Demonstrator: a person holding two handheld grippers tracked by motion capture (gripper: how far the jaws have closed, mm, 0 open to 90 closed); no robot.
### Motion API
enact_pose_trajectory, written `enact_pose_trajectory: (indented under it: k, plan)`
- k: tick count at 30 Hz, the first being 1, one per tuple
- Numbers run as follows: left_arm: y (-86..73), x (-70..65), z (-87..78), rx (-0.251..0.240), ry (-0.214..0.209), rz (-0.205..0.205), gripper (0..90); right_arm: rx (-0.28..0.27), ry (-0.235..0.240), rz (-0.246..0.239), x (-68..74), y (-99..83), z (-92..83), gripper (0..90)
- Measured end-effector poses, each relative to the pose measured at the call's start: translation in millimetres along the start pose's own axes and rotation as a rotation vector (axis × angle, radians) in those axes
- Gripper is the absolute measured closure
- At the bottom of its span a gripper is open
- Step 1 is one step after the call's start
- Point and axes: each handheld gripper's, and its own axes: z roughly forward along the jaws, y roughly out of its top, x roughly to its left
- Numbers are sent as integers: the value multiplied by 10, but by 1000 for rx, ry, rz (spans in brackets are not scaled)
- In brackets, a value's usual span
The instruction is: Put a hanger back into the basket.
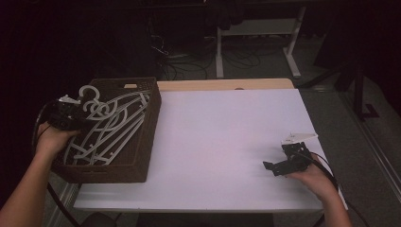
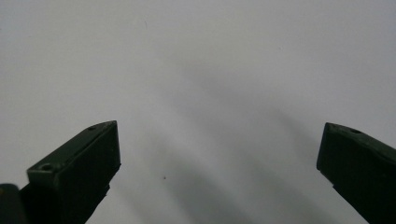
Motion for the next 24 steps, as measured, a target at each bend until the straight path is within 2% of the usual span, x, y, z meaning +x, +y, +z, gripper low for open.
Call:
enact_pose_trajectory:
  k: [1, 3, 5, 9, 11, 14, 19, 24]
  plan:
    - [-12, 12, 7, 4, -13, -22, 733, -1, 0, 0, 0, 0, 0, 0]
    - [-16, 15, -10, -16, -1, -31, 598, -1, 1, 0, 1, 1, -1, 0]
    - [-6, 16, -32, -34, -7, -37, 536, 0, 0, -1, 4, 4, -2, 0]
    - [27, -27, -75, -81, -49, -45, 438, -4, 2, 1, 6, 11, -11, 0]
    - [49, -63, -102, -115, -86, -55, 407, -6, 3, -1, 3, 14, -16, 0]
    - [89, -164, -151, -168, -149, -48, 368, -12, 6, -1, 3, 24, -24, 0]
    - [144, -396, -218, -249, -249, -30, 271, -29, 15, 1, 18, 65, -64, 0]
    - [170, -667, -277, -317, -367, -3, 224, -60, 27, 3, 47, 134, -137, 0]
